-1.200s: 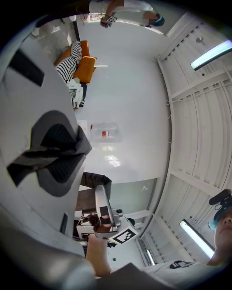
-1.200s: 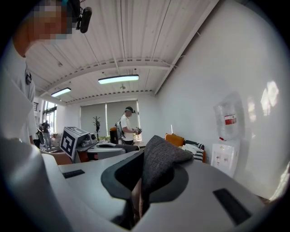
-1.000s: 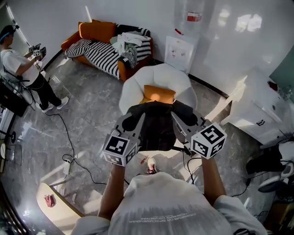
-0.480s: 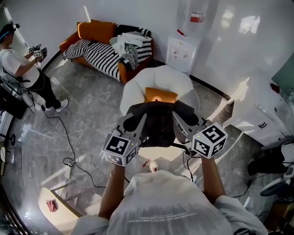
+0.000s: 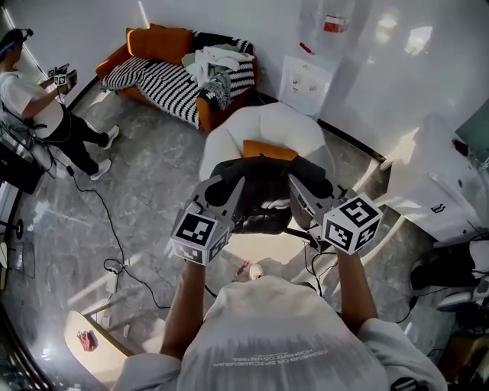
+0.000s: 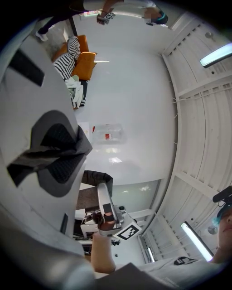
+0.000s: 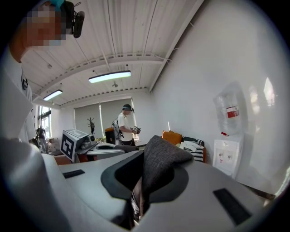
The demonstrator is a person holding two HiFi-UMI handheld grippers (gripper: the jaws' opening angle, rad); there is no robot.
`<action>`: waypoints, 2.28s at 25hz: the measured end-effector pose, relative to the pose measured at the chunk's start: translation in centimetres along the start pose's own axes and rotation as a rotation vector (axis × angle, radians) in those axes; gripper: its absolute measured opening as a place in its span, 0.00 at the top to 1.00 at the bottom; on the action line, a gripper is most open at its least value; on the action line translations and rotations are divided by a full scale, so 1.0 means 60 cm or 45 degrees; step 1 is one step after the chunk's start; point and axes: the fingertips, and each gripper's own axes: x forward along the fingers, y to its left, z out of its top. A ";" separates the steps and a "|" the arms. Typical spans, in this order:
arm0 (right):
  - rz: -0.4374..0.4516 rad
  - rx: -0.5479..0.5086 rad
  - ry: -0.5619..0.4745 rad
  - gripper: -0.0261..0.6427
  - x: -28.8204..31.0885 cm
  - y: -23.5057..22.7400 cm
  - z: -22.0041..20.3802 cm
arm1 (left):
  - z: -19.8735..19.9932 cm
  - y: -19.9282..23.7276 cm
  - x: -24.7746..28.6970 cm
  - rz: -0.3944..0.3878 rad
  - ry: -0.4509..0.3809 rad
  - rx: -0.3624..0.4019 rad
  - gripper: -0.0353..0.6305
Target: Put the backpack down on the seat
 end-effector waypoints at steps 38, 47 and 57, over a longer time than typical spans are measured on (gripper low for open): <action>0.067 0.031 0.074 0.92 0.093 -0.086 -0.009 | -0.023 0.091 0.095 0.016 0.046 -0.051 0.87; 0.110 0.037 0.058 0.92 0.125 -0.154 0.009 | -0.008 0.125 0.165 0.059 0.056 -0.059 0.87; 0.153 0.049 0.049 0.92 0.148 -0.215 0.022 | 0.001 0.139 0.222 0.098 0.081 -0.090 0.87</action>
